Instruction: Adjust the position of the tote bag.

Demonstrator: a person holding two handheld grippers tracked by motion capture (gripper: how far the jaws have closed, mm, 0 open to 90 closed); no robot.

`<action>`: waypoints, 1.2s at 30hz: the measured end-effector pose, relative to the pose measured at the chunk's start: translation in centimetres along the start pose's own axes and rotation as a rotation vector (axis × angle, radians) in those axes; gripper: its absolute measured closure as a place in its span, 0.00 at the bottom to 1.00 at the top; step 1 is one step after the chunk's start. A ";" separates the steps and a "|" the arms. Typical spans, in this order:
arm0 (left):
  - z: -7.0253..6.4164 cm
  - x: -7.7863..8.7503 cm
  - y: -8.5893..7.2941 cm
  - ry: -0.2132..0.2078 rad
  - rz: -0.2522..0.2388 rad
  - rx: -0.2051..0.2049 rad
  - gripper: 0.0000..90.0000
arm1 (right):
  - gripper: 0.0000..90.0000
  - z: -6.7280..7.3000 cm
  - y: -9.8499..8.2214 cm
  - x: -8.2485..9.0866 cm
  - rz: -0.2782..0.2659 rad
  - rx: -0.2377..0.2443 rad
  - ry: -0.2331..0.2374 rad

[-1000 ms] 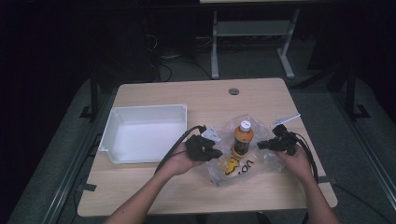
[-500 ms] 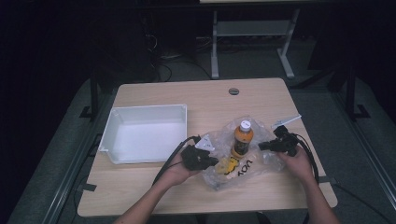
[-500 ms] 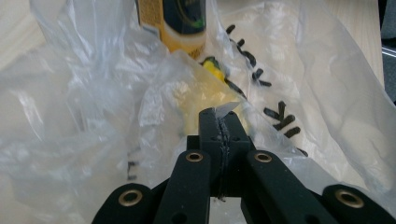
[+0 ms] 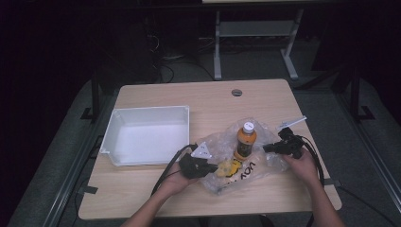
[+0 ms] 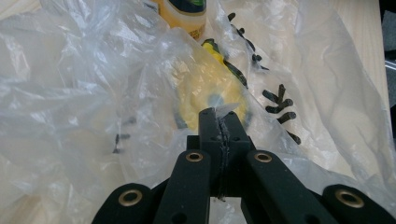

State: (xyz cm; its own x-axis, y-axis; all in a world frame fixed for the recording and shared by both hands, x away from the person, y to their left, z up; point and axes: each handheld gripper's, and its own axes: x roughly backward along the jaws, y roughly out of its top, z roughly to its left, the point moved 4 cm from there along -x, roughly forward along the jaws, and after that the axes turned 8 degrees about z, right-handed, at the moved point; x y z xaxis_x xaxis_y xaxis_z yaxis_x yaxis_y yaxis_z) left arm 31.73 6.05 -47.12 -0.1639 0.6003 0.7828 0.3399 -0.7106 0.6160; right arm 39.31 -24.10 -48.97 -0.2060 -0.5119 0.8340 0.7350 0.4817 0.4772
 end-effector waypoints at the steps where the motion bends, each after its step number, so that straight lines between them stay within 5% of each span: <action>1: 0.0 0.1 0.0 0.008 -0.002 -0.005 0.99 | 0.93 0.0 0.0 0.1 -0.001 -0.002 -0.004; 11: -0.1 0.3 0.0 0.011 -0.014 -0.004 0.99 | 0.74 1.4 0.1 3.1 -0.105 0.028 0.005; 20: 0.0 0.5 0.0 0.015 -0.020 -0.001 0.99 | 0.68 4.9 -0.2 6.3 -0.186 0.164 0.021; 28: -0.1 0.7 -0.1 0.020 -0.022 -0.005 0.99 | 0.67 7.4 -1.7 6.2 -0.163 0.257 0.088; 36: -0.3 0.5 -0.8 0.023 -0.040 0.014 0.99 | 0.90 5.5 -4.9 4.3 -0.082 0.211 0.123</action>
State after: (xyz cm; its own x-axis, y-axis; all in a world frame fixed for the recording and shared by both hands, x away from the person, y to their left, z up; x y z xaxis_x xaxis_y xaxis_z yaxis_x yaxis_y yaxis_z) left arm 31.09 6.80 -47.17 -0.1987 0.6194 0.7595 0.3455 -0.6809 0.6457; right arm 31.24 -24.74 -46.24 -0.1694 -0.6317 0.7565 0.5654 0.5664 0.5996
